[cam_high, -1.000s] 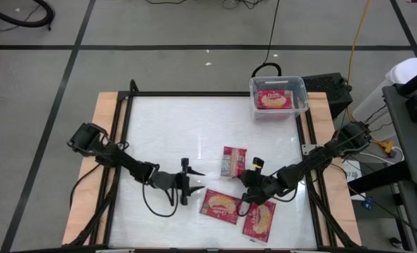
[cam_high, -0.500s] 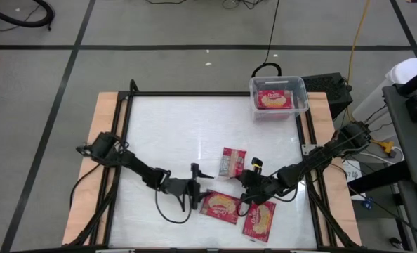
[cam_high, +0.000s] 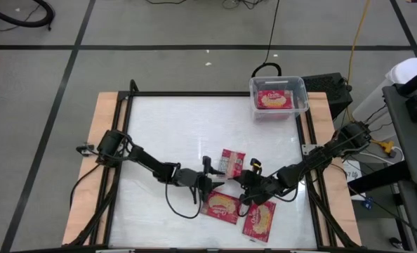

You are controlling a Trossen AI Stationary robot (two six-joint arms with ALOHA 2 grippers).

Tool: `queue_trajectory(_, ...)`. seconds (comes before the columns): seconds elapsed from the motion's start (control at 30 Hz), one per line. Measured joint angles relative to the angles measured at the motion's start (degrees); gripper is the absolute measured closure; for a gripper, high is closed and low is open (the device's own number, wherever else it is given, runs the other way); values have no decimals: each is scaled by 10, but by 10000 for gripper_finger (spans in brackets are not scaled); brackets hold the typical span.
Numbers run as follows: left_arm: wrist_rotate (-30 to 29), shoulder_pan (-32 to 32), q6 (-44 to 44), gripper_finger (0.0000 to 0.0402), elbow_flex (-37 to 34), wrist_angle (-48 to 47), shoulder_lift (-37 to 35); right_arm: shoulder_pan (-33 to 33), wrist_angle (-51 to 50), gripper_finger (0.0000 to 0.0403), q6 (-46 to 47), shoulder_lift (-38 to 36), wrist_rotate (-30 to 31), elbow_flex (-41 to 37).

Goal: Sort popcorn bags into baskets
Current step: Put the red popcorn bag into the transparent bin

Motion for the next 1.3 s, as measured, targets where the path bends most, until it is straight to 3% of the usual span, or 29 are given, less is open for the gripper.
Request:
queue_trajectory(0.27,3,5,9,387,0,-7,0,3,-15,403,-7,-21,15,0)
queue_trajectory(0.5,-3,2,-2,397,0,-6,-5,3,-13,399,-26,-70,32,0)
queue_trajectory(0.7,-26,2,-56,398,0,-18,-32,3,-12,351,-53,-118,68,0)
queue_trajectory(0.9,-39,15,-175,399,0,-154,-140,7,-10,292,-99,-134,93,0)
queue_trajectory(1.13,-39,41,-212,399,0,-322,-269,8,-7,254,-106,-114,92,0)
queue_trajectory(1.3,-19,65,-234,400,0,-390,-297,-3,45,233,-129,-72,90,0)
